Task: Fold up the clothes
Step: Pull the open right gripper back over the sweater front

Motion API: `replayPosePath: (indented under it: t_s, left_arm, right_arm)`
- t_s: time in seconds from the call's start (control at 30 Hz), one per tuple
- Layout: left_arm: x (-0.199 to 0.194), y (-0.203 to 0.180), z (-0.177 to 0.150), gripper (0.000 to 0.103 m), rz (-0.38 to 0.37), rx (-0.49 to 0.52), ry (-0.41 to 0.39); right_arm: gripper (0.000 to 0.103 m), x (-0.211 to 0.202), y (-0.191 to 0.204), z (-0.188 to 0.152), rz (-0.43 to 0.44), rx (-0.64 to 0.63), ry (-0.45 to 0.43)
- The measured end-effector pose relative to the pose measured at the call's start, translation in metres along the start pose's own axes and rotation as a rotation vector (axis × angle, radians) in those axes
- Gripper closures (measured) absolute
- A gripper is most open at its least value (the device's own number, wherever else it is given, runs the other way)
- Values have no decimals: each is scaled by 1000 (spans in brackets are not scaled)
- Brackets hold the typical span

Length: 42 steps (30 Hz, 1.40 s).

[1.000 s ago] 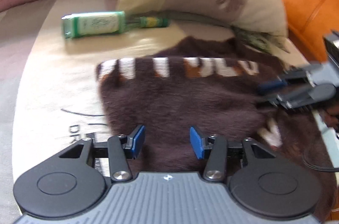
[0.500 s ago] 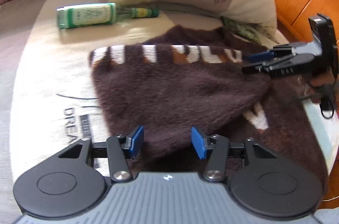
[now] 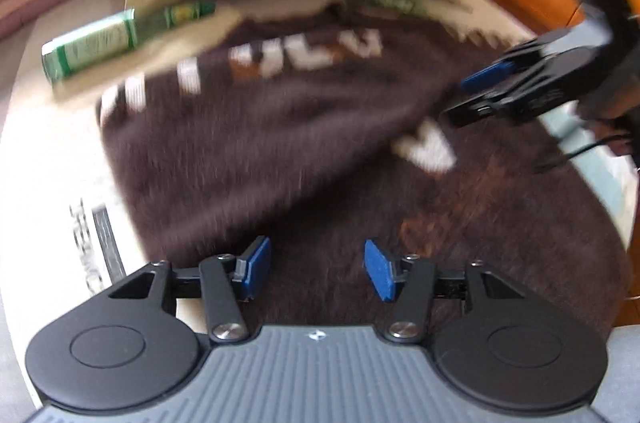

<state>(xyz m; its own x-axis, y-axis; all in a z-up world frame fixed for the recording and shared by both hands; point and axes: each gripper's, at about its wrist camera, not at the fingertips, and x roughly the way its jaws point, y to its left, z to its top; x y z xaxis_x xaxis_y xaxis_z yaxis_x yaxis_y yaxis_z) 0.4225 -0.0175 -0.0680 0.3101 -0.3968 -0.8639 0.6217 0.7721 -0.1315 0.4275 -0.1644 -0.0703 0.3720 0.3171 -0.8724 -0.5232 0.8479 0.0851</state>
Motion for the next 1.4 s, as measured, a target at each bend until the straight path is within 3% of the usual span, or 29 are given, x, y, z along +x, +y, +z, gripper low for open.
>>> replayPosePath:
  t_s: [0.07,0.23,0.37,0.5,0.57,0.67,0.7,1.03,1.23,1.4]
  left_arm:
    - [10,5,-10,52,33,-36,45]
    - [-5,7,-17,50,4,-45,23]
    - [-9,-8,-12,49,-52,34,-17]
    - [8,-23,-11,48,-77,57,17]
    - [14,-24,-13,42,-81,36,27]
    - [14,-24,-14,32,-108,-15,24]
    - [13,-24,-15,32,-108,-9,24]
    - [19,-40,-1,27,-103,138,100]
    - [18,-57,21,26,-99,180,79]
    - [18,-67,37,26,-43,154,55]
  right_arm:
    - [30,1,2,-15,-16,3,13]
    - [30,7,2,-50,-59,18,84]
    - [28,-7,14,-47,-46,38,42]
    - [25,-1,24,-45,-55,52,52]
    - [21,4,25,-51,-76,63,61]
    - [1,4,23,-61,-115,92,65]
    - [0,5,21,-66,-130,110,73]
    - [0,-27,-1,-132,-158,214,63]
    - [0,-28,2,-126,-168,222,84]
    - [0,-42,-8,-116,-146,234,11]
